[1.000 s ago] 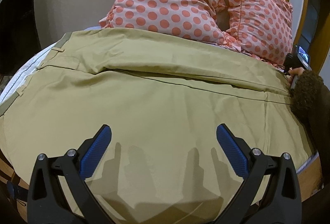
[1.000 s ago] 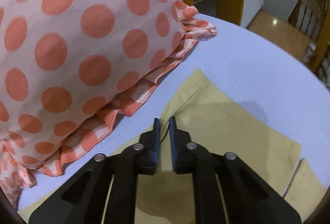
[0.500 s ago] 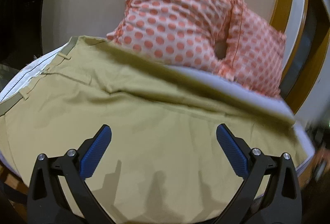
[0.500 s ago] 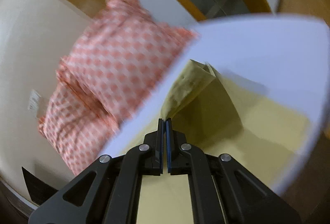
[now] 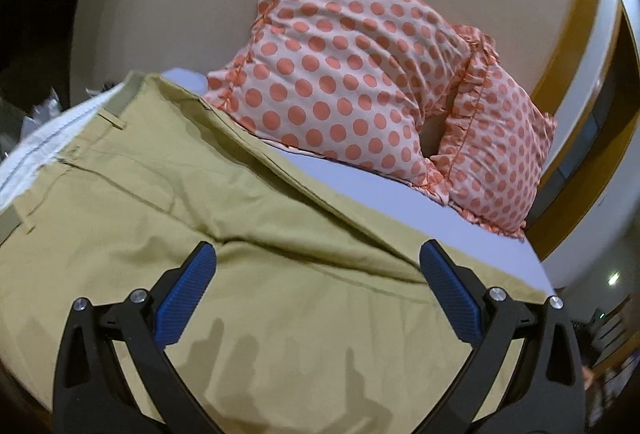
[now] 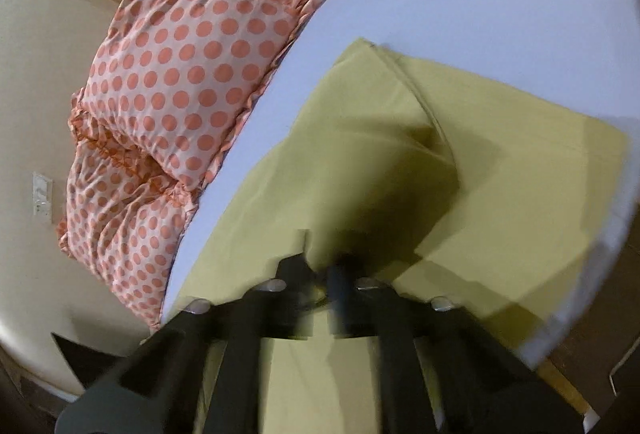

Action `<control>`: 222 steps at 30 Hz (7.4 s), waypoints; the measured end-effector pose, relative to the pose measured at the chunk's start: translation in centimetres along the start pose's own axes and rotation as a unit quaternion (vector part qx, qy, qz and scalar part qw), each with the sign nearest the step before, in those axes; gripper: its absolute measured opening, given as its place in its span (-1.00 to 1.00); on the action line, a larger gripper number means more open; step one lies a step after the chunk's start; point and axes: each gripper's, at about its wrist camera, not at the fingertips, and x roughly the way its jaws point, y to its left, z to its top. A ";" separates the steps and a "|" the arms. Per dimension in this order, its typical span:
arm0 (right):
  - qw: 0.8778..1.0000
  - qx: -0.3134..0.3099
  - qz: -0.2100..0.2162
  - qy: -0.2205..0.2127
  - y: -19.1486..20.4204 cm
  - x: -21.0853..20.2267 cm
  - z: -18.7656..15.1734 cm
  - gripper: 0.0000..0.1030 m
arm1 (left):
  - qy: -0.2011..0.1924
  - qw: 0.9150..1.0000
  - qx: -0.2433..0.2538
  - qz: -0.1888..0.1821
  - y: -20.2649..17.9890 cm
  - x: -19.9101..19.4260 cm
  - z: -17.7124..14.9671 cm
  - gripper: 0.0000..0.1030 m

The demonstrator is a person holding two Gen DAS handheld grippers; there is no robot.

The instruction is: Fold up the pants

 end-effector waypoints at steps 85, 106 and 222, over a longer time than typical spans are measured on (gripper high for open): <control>0.840 -0.470 0.158 0.222 22.3 2.9 -25.1 -0.88 | -0.021 0.996 -0.080 0.017 8.5 -13.4 -15.5 0.45; 0.884 -0.427 0.110 0.154 19.4 1.8 -21.4 0.65 | -0.023 0.989 -0.136 -0.051 7.2 -9.3 -13.4 0.61; 0.879 -0.453 -0.103 0.104 18.7 -3.6 -13.2 0.97 | 0.156 0.971 0.162 0.076 -8.5 1.3 -5.5 0.85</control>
